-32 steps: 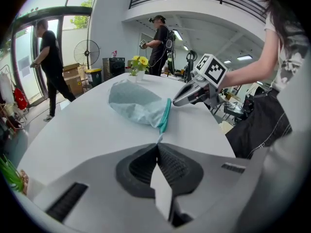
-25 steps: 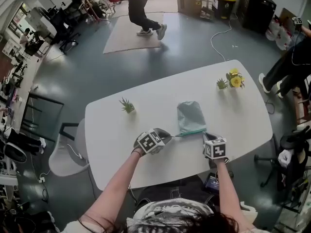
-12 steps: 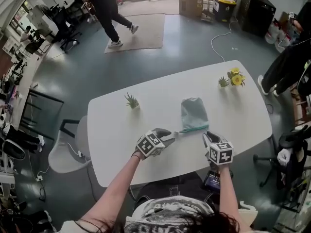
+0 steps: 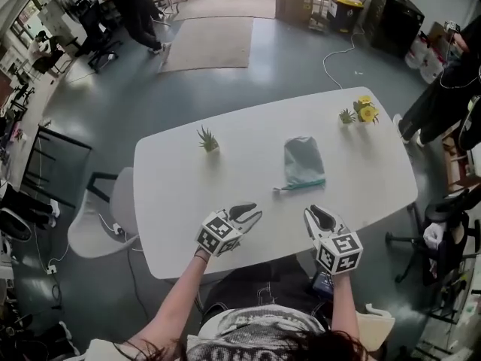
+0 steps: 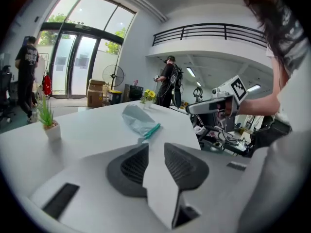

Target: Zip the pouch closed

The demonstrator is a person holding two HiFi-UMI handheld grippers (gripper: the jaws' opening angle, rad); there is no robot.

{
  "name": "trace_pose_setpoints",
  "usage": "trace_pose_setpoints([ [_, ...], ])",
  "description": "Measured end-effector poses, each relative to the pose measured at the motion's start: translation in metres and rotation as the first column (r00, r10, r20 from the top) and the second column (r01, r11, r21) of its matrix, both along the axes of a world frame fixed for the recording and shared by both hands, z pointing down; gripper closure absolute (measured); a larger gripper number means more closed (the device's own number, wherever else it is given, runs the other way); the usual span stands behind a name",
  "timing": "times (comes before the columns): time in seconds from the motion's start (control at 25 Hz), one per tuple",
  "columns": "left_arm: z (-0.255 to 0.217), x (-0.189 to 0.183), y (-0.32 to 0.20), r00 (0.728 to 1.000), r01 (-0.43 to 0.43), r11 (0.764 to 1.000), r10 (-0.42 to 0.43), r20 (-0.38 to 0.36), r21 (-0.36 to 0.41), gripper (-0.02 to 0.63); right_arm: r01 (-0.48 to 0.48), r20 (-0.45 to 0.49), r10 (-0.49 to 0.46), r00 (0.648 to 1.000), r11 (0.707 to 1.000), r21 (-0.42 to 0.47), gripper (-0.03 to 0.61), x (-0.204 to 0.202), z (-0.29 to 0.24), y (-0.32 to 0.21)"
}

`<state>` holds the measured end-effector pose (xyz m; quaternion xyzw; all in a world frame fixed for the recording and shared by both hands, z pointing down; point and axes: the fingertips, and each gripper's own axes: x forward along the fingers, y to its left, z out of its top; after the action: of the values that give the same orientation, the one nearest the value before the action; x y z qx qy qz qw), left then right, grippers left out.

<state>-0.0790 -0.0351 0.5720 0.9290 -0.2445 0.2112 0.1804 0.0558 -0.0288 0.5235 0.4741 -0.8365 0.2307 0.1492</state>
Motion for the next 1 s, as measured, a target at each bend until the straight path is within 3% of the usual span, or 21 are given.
trace_pose_setpoints([
  [0.48,-0.020,-0.021,0.058,0.971,0.228,0.974,-0.228,-0.071,-0.012,0.532,0.088,0.010,-0.088,0.996,0.996,0.020,0.506,-0.018,-0.031,0.038],
  [0.76,-0.035,0.005,0.088,0.969,0.242,0.969,-0.239,-0.057,0.041,0.535,0.171,0.043,-0.173,0.984,0.984,0.043,0.506,-0.019,-0.039,0.062],
  [1.0,-0.063,0.045,0.115,0.961,0.268,0.960,-0.261,-0.087,0.084,0.540,0.216,0.065,-0.219,0.974,0.975,0.048,0.518,0.000,-0.038,0.093],
])
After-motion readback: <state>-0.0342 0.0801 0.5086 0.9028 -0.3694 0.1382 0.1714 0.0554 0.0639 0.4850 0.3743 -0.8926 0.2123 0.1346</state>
